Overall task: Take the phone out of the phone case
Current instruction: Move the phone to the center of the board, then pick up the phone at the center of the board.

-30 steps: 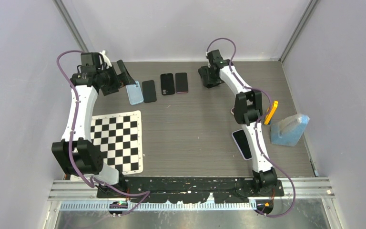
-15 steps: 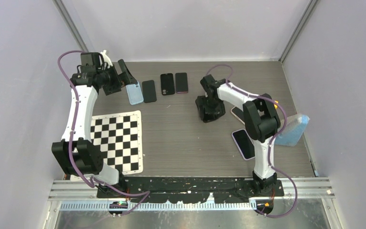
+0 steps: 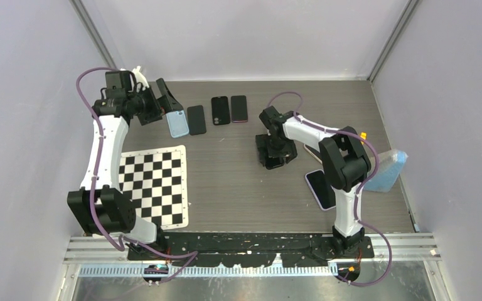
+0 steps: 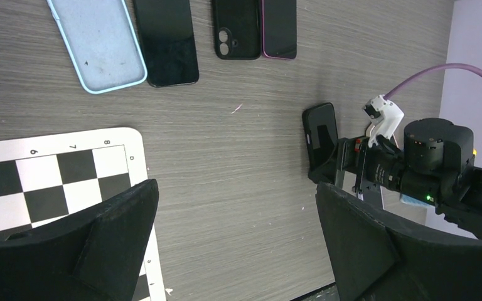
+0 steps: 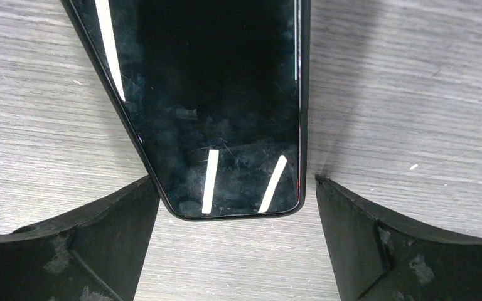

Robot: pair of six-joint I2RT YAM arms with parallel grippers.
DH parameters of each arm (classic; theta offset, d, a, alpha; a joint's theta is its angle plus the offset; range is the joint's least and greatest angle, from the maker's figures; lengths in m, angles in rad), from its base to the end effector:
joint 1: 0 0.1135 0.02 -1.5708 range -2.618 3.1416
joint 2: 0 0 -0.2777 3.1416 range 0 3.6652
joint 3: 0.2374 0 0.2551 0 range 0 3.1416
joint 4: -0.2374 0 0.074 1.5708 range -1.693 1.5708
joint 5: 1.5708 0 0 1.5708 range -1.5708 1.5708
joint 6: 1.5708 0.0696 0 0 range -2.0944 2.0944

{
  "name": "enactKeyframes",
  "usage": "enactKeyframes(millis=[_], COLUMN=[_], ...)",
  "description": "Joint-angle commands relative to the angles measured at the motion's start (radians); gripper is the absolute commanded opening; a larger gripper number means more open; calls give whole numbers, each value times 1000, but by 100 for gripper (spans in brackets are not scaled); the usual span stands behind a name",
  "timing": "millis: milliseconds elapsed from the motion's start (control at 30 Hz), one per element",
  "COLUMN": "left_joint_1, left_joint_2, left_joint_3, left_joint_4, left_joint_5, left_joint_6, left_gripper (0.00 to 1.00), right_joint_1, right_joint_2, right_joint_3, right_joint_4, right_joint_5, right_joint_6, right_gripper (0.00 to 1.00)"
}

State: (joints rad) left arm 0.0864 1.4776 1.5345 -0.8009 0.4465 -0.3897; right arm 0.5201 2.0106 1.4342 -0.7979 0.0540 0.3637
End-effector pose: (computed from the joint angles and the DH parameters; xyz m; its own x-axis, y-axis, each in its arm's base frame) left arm 0.3403 -0.0007 0.3714 -0.7148 -0.4059 -0.5695 -0.0355 0.8344 -0.5500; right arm 0.3549 0.1989 0.1392 -0.9687 -0.1454 -0.2013 -0.1525 0.9881 0.0200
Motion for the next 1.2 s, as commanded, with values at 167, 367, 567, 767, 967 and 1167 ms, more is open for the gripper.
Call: enactKeyframes(millis=[167, 367, 567, 767, 967, 1167], left_joint_1=[0, 1, 0, 1, 1, 1], left_joint_2=[-81, -98, -99, -108, -113, -115], left_joint_3=[-8, -8, -9, -25, -33, -36], left_joint_4=[24, 25, 29, 35, 35, 35], left_joint_5=[-35, -66, -46, -46, -50, -48], left_joint_6=[8, -3, -10, -12, -12, -17], left_gripper=[100, 100, 98, 98, 98, 98], right_joint_1=[-9, -9, -8, 7, 40, 41], right_joint_2=[104, 105, 104, 117, 179, 159], right_joint_3=[43, 46, 51, 59, 98, 66], right_joint_4=[157, 200, 259, 262, 192, 203], right_joint_5=[93, -13, -107, -106, 112, 128], right_joint_6=[-101, -131, -111, -79, -91, -75], right_gripper=[99, 99, 100, 100, 98, 63])
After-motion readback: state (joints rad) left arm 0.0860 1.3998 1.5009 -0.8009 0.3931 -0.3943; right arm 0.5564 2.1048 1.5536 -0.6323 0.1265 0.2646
